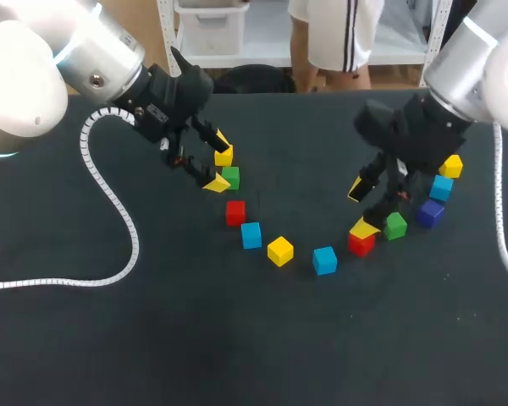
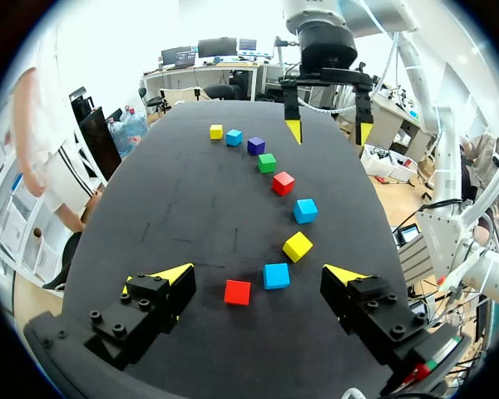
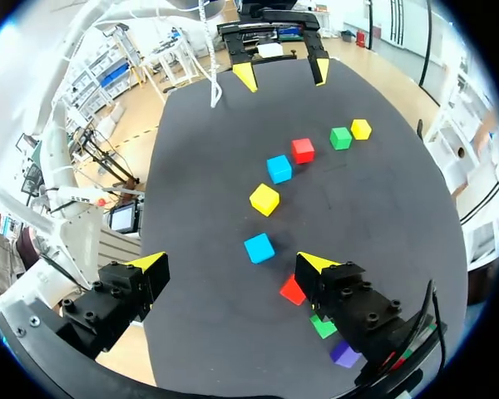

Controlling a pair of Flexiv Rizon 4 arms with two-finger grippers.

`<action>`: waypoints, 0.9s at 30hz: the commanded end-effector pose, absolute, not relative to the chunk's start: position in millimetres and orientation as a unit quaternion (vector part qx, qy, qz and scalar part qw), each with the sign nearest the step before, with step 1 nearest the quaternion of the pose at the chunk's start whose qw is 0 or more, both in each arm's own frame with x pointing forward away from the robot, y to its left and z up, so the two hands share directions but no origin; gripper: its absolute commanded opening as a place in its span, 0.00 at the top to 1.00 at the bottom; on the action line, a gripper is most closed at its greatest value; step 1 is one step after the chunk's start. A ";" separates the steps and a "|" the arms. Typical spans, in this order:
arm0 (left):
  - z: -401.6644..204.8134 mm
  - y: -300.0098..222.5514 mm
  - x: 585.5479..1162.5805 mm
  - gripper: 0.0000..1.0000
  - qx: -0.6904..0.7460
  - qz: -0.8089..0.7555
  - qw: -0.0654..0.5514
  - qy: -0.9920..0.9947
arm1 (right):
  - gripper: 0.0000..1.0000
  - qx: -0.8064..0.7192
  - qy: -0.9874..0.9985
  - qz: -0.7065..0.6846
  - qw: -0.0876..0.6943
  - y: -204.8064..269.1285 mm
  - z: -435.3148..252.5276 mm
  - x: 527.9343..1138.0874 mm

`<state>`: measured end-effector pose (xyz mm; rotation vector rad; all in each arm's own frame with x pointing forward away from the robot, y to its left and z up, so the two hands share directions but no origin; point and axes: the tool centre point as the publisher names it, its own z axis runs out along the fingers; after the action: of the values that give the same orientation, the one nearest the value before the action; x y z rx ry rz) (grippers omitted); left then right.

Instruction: Place the blue cubes, place green cubes on the blue cubes, place the yellow cubes on the green cubes, then place the red cubes on the yellow cubes, and place purple cube on the red cubes.

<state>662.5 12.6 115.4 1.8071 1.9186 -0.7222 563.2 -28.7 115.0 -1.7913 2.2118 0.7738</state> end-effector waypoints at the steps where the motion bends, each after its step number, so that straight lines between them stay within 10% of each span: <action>1: 115.7 12.5 663.0 0.00 0.648 -0.258 0.202 0.688 | 0.00 -0.605 0.744 0.267 0.092 -28.8 114.7 565.7; 27: 115.7 12.5 663.0 0.00 0.648 -0.258 0.202 0.688 | 0.00 -0.736 0.649 0.177 0.074 -3.1 75.0 536.4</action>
<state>662.4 12.7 115.3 1.8069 1.9186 -0.7222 534.6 10.6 84.7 -2.2410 1.9450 0.5277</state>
